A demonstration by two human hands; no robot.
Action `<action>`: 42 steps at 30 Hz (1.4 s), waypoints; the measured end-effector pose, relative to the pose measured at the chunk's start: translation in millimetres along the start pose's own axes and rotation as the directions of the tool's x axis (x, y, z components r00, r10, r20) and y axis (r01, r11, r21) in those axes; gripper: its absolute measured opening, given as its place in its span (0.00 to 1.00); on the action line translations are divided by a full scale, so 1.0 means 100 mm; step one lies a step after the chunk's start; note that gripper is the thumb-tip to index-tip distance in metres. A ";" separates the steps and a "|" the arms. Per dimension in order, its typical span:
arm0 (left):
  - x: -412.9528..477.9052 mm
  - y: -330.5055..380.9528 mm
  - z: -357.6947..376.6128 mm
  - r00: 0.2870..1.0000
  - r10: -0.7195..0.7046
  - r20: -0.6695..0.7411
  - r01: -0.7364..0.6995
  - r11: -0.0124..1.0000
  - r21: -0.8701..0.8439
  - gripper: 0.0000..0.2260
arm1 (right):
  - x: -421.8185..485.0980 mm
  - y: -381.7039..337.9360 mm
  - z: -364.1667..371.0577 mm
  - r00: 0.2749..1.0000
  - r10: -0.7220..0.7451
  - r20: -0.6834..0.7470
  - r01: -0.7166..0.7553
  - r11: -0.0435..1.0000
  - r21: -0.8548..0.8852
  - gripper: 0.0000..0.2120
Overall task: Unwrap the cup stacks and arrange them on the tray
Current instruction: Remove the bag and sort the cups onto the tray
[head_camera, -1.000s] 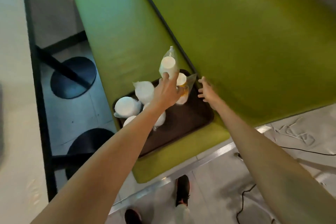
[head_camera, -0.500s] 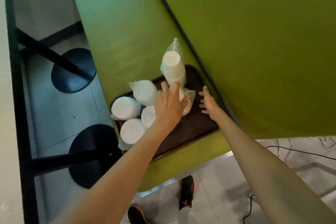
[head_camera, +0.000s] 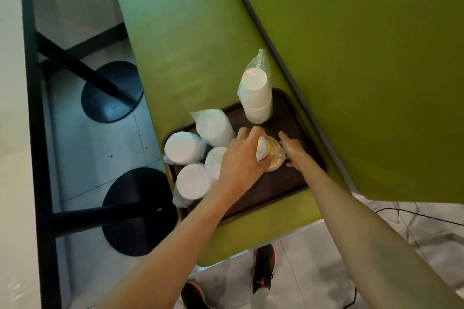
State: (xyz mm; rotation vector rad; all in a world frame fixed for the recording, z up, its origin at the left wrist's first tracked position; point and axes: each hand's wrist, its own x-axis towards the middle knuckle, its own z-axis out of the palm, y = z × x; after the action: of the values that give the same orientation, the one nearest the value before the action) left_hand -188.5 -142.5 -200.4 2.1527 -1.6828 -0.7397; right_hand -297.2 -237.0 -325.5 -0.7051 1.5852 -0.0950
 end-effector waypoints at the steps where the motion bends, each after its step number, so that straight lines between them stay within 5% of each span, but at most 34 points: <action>1: -0.01 -0.01 0.01 1.000 0.000 -0.005 0.000 1.000 -0.016 0.20 | 0.01 0.01 -0.01 1.000 0.012 -0.005 -0.012 1.000 0.014 0.28; 10: -0.16 -0.02 -0.10 0.993 0.117 0.009 -0.115 0.985 -0.131 0.24 | -0.27 0.12 -0.18 0.997 0.058 -0.045 -0.042 0.954 0.296 0.24; 14: -0.29 0.11 -0.29 0.965 0.256 0.062 -0.225 0.923 -0.312 0.24 | -0.60 0.00 -0.29 0.989 0.046 0.137 -0.099 0.908 0.406 0.24; 17: -0.52 0.28 -0.54 0.987 0.156 0.035 -0.107 0.808 -0.579 0.18 | -0.92 -0.03 -0.30 0.983 0.012 0.186 -0.096 0.888 0.449 0.21; 19: -0.69 0.35 -0.79 0.998 0.037 -0.043 -0.056 0.729 -0.682 0.17 | -1.20 -0.10 -0.24 0.983 -0.068 0.173 -0.020 0.887 0.461 0.30; 21: -0.84 0.31 -1.06 0.986 -0.088 -0.144 -0.037 0.718 -0.695 0.12 | -1.27 -0.12 -0.13 0.990 -0.123 0.069 0.074 0.868 0.491 0.53; 23: -0.90 0.20 -1.29 0.969 -0.169 -0.181 0.007 0.748 -0.664 0.10 | -1.64 -0.30 0.03 0.979 -0.197 -0.054 0.194 0.814 0.548 0.54; 27: -1.19 -0.13 -1.79 0.970 -0.219 -0.108 0.137 0.854 -0.503 0.16 | -2.55 -0.64 0.60 0.888 -0.403 -0.221 0.460 0.775 0.434 0.44; 31: -1.66 -0.52 -2.29 0.956 -0.238 -0.170 0.152 0.901 -0.406 0.23 | -3.35 -0.77 1.33 0.712 -0.672 -0.205 0.702 0.669 0.244 0.41; 37: -2.58 -1.45 -2.95 0.921 -0.342 -0.187 0.168 0.781 -0.602 0.25 | -4.19 -0.55 2.68 0.464 -0.883 -0.068 0.883 0.455 0.118 0.36; 42: -3.13 -2.14 -3.45 0.905 -0.375 -0.200 0.123 0.681 -0.722 0.25 | -4.70 -0.32 3.68 0.258 -0.965 0.055 0.964 0.261 0.050 0.45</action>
State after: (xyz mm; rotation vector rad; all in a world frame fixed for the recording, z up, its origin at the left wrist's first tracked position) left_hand 124.1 190.1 31.7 1.8113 -0.7372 -0.8468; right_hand 43.7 91.3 39.6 -1.6078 0.8177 -1.0013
